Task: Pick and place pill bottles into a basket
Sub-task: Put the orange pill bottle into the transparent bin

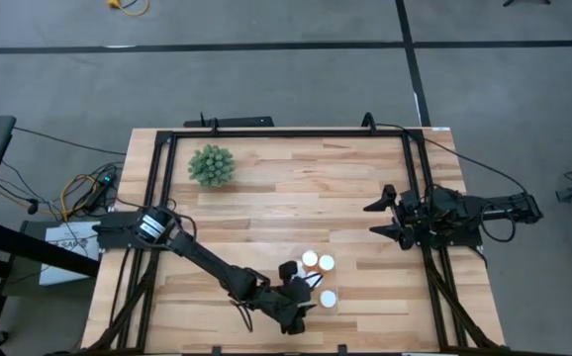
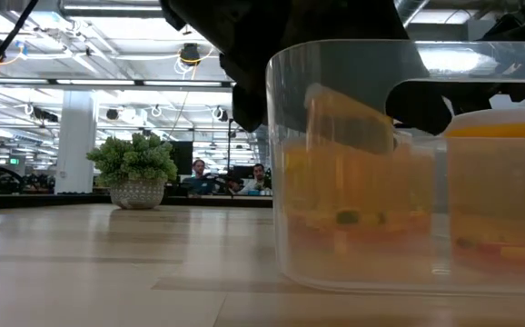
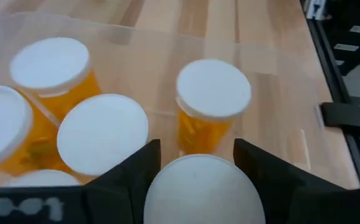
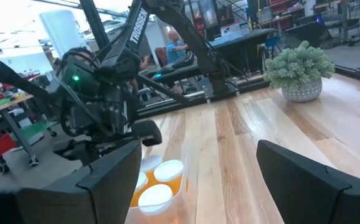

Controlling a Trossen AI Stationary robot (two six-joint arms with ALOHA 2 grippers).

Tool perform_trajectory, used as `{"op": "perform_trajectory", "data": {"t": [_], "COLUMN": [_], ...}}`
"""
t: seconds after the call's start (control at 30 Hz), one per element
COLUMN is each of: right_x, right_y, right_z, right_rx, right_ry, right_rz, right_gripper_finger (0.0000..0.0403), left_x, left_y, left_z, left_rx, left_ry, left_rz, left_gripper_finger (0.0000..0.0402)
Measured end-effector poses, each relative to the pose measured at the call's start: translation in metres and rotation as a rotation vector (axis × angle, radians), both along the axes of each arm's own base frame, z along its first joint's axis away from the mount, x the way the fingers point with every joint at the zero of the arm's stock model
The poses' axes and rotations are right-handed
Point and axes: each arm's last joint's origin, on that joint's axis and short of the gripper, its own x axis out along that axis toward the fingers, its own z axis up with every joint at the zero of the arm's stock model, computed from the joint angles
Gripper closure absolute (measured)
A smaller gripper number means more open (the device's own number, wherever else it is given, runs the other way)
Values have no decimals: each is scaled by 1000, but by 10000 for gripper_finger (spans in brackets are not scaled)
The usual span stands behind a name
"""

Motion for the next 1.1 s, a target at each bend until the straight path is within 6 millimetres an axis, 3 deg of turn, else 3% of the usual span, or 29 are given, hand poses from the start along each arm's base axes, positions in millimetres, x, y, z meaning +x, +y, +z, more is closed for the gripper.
{"op": "perform_trajectory", "data": {"t": [0.17, 0.47, 0.8, 1.1], "right_x": [0, 0, 0, 0], "right_y": [0, 0, 0, 0], "right_z": [0, 0, 0, 0], "right_rx": [0, 0, 0, 0], "right_ry": [0, 0, -1, 0], "right_rz": [1, 0, 0, 0], "right_gripper_finger": [92, 92, 92, 92], "left_x": [2, 2, 1, 1], "left_y": [5, 3, 4, 4], "left_z": [0, 0, -2, -3], "left_rx": [18, 22, 11, 25], "left_ry": [-3, 11, 40, 63], "left_rz": [8, -48, -77, -76], "left_gripper_finger": [207, 219, 154, 127]}}
